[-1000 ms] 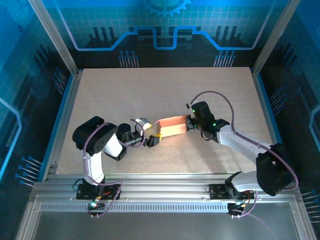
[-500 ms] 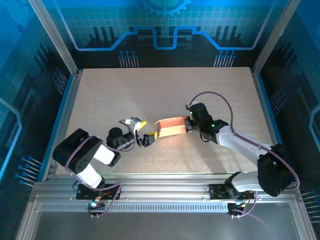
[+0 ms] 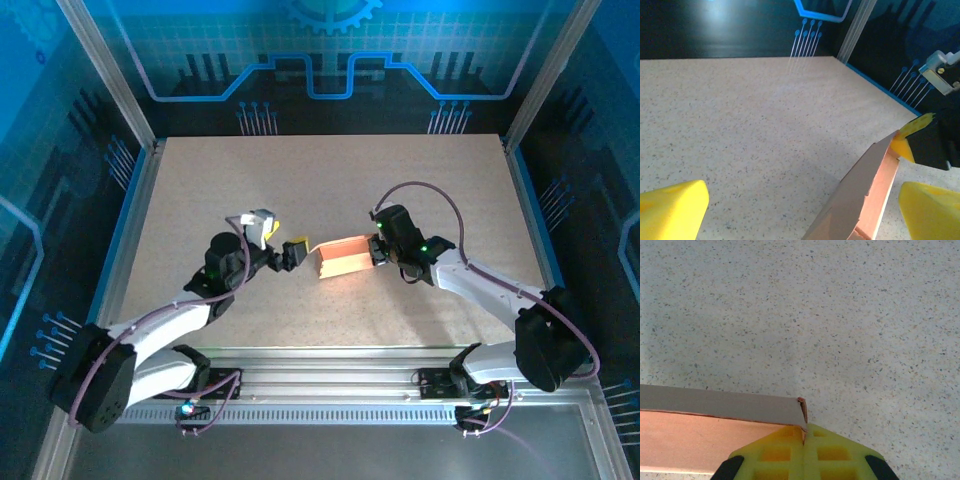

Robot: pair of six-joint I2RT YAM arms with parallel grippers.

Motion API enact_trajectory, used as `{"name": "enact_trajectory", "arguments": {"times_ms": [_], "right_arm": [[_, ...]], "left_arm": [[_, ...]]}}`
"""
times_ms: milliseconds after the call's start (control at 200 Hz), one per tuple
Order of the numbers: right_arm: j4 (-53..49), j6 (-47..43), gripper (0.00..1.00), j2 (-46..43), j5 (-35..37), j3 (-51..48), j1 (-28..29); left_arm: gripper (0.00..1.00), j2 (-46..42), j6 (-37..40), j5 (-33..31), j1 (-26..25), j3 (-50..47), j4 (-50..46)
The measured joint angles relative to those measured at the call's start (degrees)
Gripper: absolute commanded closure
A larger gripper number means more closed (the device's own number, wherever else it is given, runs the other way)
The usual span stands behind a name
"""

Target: Fold the paper box

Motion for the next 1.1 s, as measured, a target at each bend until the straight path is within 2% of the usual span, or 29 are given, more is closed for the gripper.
{"name": "enact_trajectory", "arguments": {"times_ms": [30,125,250,370,440,590,780,935,1101], "right_arm": [[-0.1,0.0,1.00,0.0,0.0,0.0,0.0],[-0.3,0.2,1.00,0.0,0.1,0.1,0.0],[-0.4,0.2,1.00,0.0,0.2,0.1,0.0],[-0.4,0.3,1.00,0.4,0.2,0.5,0.0],[-0.4,0.5,1.00,0.5,0.2,0.6,0.0],[-0.6,0.9,1.00,0.8,0.2,0.9,0.0],[-0.7,1.0,1.00,0.9,0.2,0.9,0.4],[-0.7,1.0,1.00,0.9,0.2,0.9,0.4],[-0.7,1.0,1.00,0.9,0.3,0.9,0.4]], "left_arm": [[0.02,-0.3,0.4,-1.0,-0.8,2.2,-4.2],[0.13,-0.3,1.3,-4.3,-3.1,10.8,-18.8],[0.20,0.9,1.2,-9.7,-6.5,22.0,-35.1],[0.26,4.0,-0.4,-12.9,-9.2,30.5,-47.7],[0.33,6.8,-1.0,-14.3,-10.4,34.9,-54.9],[0.42,11.8,-2.2,-14.8,-12.6,40.5,-66.9],[0.46,17.3,-2.0,-14.8,-13.9,47.8,-75.3],[0.54,22.0,-1.7,-14.9,-14.4,51.5,-78.2],[0.55,26.8,-1.5,-14.9,-14.4,54.9,-80.2]]}}
